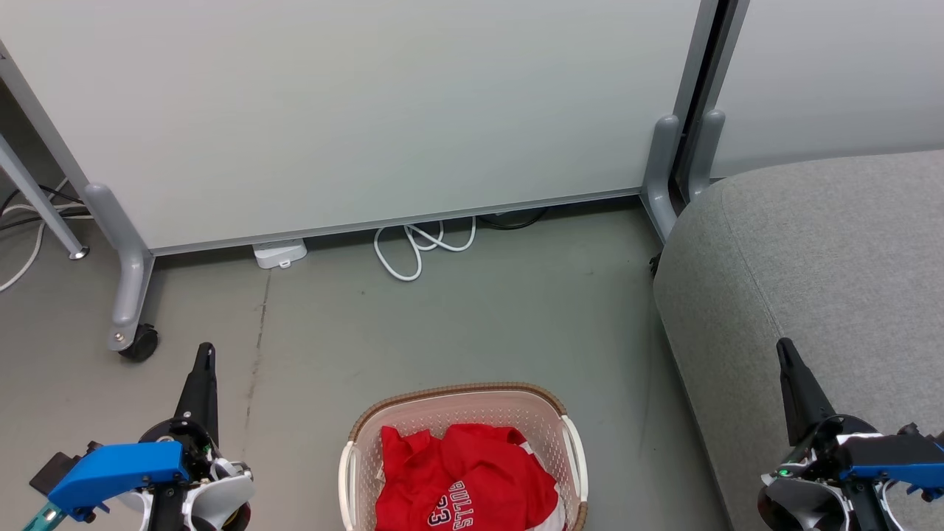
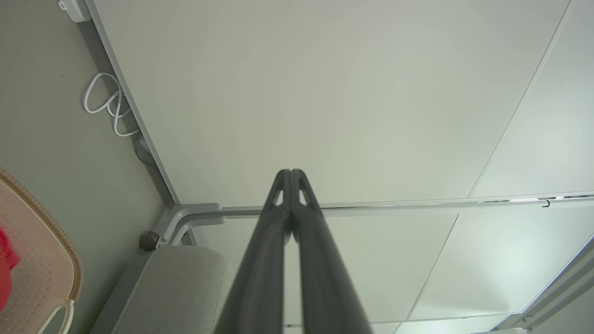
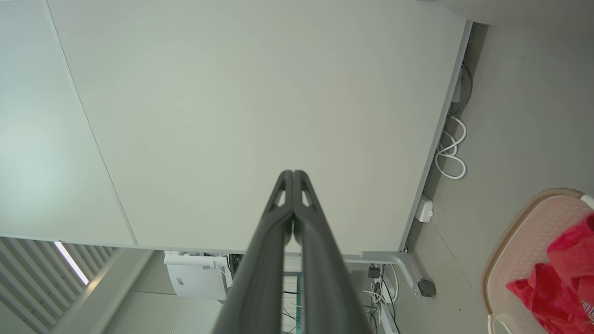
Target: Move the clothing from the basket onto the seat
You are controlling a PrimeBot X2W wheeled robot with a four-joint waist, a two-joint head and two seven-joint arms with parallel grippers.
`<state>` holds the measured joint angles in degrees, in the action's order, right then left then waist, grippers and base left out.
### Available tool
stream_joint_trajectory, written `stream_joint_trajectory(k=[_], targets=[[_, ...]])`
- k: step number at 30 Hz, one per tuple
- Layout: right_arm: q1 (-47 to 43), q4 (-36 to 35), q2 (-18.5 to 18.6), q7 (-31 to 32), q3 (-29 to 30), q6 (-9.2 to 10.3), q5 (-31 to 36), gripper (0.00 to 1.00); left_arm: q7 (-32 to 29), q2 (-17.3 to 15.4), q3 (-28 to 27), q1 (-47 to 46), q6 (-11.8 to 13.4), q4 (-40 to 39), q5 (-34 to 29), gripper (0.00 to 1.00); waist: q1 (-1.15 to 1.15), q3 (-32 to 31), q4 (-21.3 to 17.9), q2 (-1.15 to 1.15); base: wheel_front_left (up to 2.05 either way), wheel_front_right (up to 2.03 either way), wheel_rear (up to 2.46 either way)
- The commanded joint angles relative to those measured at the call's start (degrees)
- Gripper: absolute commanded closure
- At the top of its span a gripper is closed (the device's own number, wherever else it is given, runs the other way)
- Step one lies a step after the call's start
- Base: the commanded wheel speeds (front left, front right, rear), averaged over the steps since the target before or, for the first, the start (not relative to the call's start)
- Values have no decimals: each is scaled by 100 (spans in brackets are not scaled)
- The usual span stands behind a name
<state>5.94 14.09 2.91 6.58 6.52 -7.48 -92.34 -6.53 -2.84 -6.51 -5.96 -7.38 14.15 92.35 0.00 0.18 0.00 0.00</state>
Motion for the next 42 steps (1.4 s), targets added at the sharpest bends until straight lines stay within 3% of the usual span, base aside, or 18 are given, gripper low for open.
stream_joint_trajectory(k=[1,30,31,42], targets=[[58,-15,-6,8,5,-2,-17,100,-18,-7,-10,-55,-26,-22,14,100,0,0,0,0,0,0,0],[58,-16,-6,8,5,-2,-16,100,-17,-7,-10,-55,-26,-22,14,100,0,0,0,0,0,0,0],[0,0,0,-2,0,0,1,0,2,0,1,0,0,-1,-1,0,0,0,0,0,0,0,0],[-152,130,-15,-229,-98,2,247,0,233,29,86,168,0,106,-255,0,0,13,4,0,0,0,0]])
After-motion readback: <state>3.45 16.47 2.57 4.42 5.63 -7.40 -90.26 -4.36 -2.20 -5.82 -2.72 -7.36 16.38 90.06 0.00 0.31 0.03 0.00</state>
